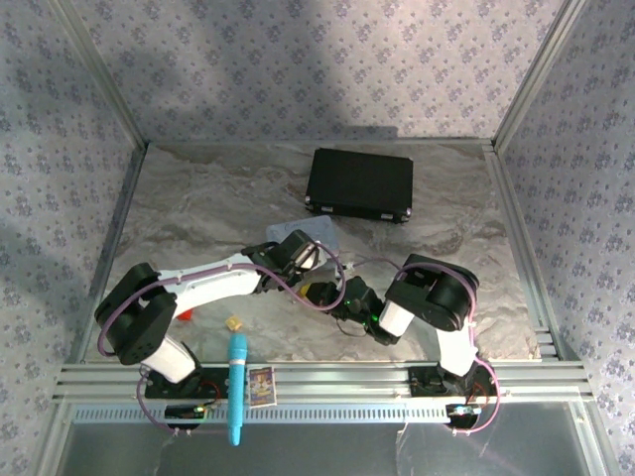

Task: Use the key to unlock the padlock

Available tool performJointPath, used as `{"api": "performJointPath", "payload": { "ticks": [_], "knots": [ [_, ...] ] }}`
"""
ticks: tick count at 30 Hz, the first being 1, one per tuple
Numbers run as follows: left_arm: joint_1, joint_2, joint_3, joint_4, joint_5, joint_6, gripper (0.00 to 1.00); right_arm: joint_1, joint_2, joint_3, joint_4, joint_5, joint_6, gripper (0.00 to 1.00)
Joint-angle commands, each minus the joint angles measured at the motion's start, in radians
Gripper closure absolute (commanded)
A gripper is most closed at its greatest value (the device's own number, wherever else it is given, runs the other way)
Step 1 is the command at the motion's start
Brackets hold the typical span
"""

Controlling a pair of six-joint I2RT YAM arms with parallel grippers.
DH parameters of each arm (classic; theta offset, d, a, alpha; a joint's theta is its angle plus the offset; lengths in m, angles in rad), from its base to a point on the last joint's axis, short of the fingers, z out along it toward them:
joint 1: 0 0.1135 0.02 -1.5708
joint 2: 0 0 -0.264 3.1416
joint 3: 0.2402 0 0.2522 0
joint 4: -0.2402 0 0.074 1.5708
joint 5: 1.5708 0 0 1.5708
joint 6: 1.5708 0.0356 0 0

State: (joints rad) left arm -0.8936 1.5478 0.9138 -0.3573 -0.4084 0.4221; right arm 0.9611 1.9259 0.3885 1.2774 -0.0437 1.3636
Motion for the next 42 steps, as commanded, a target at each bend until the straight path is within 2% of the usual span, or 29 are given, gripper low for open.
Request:
{"api": "performJointPath", "payload": {
  "ticks": [1, 7, 15, 42],
  "knots": [
    [-0.007, 0.069, -0.069, -0.139, 0.133, -0.009, 0.49, -0.027, 0.035, -0.015, -0.007, 0.092, 0.093, 1.0],
    [-0.009, 0.069, -0.07, -0.14, 0.122, -0.006, 0.49, -0.039, 0.064, -0.003, 0.054, 0.101, 0.177, 1.0],
    [-0.009, 0.077, -0.073, -0.138, 0.119, -0.006, 0.48, -0.049, 0.02, -0.01, 0.006, 0.147, 0.169, 1.0],
    [-0.025, 0.051, -0.072, -0.14, 0.1, -0.006, 0.48, -0.116, 0.035, -0.02, 0.032, 0.138, 0.193, 1.0]
  ]
}}
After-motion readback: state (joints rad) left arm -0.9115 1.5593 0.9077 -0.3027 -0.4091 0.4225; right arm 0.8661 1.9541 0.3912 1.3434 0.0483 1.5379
